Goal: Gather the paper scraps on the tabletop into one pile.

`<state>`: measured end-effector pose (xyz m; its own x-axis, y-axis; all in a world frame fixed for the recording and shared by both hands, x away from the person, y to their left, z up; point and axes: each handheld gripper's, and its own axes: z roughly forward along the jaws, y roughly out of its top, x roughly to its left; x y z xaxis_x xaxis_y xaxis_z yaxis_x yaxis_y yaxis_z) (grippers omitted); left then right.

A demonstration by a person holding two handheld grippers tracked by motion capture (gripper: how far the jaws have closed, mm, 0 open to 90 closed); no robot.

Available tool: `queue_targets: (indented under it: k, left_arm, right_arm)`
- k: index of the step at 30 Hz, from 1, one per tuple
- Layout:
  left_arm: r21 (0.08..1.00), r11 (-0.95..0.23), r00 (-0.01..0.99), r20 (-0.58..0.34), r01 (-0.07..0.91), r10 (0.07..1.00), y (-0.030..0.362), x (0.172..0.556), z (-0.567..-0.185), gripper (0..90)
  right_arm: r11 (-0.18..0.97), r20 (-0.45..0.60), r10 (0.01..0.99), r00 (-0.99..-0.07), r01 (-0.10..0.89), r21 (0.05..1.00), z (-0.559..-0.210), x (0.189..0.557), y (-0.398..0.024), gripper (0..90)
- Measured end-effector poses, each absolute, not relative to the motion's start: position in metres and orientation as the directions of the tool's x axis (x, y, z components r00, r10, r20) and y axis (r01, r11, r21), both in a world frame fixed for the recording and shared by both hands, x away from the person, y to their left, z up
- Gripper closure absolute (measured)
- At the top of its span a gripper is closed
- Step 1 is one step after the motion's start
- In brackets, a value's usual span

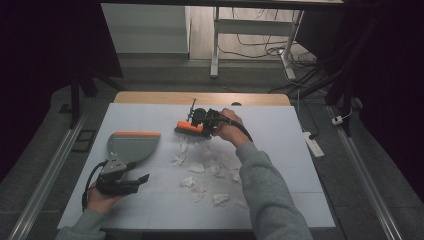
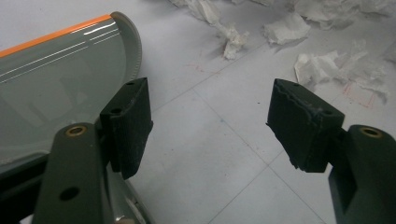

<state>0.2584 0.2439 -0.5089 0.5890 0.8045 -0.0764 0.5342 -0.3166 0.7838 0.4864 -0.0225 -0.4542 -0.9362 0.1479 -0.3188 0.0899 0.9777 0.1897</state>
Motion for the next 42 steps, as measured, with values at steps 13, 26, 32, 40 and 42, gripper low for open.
queue_targets:
  k: [13,26,32,40,42]
  left_arm:
    - [0.781,-0.322,0.592,-0.074,0.535,0.803,0.244,0.258,-0.51,31.2]
    - [0.781,-0.314,0.581,-0.075,0.539,0.811,0.245,0.259,-0.51,31.2]
    - [0.78,-0.313,0.578,-0.075,0.541,0.813,0.246,0.258,-0.51,31.2]
    - [0.779,-0.312,0.574,-0.074,0.543,0.815,0.246,0.258,-0.51,31.2]
    - [0.779,-0.313,0.574,-0.074,0.544,0.815,0.246,0.259,-0.511,31.2]
  right_arm:
    - [0.99,-0.245,0.01,-0.969,-0.024,0.137,-0.438,0.433,-0.052,70.8]
    - [0.875,-0.211,0.318,-0.924,0.201,0.439,-0.387,0.427,-0.084,70.8]
    - [0.833,-0.094,0.356,-0.93,0.269,0.483,-0.388,0.405,-0.067,70.8]
    - [0.781,0.02,0.398,-0.917,0.35,0.517,-0.4,0.395,-0.069,70.7]
    - [0.764,0.057,0.408,-0.911,0.375,0.525,-0.4,0.391,-0.066,70.7]
